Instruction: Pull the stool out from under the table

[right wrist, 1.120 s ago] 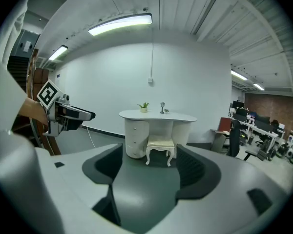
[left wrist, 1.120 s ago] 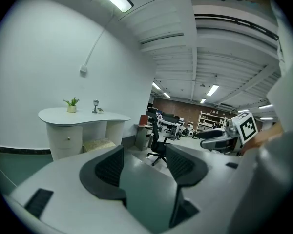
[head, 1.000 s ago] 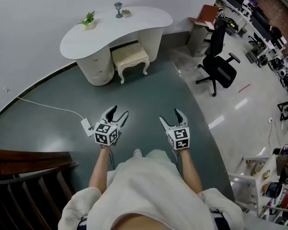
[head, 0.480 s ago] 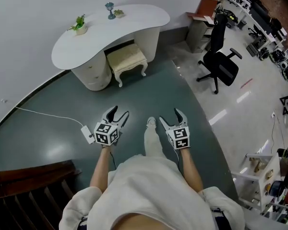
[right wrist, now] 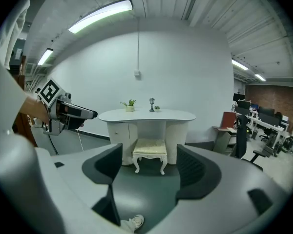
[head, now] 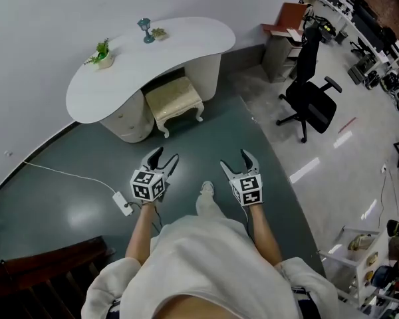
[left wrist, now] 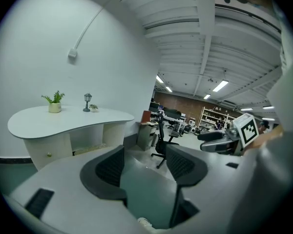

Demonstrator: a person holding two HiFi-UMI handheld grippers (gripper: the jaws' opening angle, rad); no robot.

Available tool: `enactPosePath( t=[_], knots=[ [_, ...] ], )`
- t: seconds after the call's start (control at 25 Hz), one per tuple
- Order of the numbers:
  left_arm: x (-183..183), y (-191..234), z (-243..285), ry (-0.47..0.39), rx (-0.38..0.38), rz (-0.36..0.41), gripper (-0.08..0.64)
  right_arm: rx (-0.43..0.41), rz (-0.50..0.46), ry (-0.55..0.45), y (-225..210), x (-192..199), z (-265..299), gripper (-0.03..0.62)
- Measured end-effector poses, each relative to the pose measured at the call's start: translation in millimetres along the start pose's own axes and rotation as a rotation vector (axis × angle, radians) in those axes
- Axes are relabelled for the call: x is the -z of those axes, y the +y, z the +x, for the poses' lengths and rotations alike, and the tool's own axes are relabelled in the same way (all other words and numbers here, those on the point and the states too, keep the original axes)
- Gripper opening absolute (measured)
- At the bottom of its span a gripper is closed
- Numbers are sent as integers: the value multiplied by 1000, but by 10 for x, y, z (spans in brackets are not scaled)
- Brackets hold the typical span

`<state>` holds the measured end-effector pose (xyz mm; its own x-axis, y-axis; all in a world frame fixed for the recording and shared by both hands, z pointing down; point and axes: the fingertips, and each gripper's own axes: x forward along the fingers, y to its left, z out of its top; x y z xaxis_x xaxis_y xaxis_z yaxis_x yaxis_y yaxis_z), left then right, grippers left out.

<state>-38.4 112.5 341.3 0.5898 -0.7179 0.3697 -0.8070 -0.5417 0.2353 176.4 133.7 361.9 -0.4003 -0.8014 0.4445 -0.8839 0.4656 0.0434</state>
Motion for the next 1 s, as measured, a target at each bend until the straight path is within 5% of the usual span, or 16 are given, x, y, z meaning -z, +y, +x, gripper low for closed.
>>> enactPosePath(
  t=[0.48, 1.0],
  knots=[
    [-525, 297, 1067, 15, -41, 0, 256, -47, -7, -2, -935, -372, 851, 327],
    [-396, 686, 1271, 77, -108, -60, 256, -138, 6, 58, -941, -345, 1374, 327]
  ],
)
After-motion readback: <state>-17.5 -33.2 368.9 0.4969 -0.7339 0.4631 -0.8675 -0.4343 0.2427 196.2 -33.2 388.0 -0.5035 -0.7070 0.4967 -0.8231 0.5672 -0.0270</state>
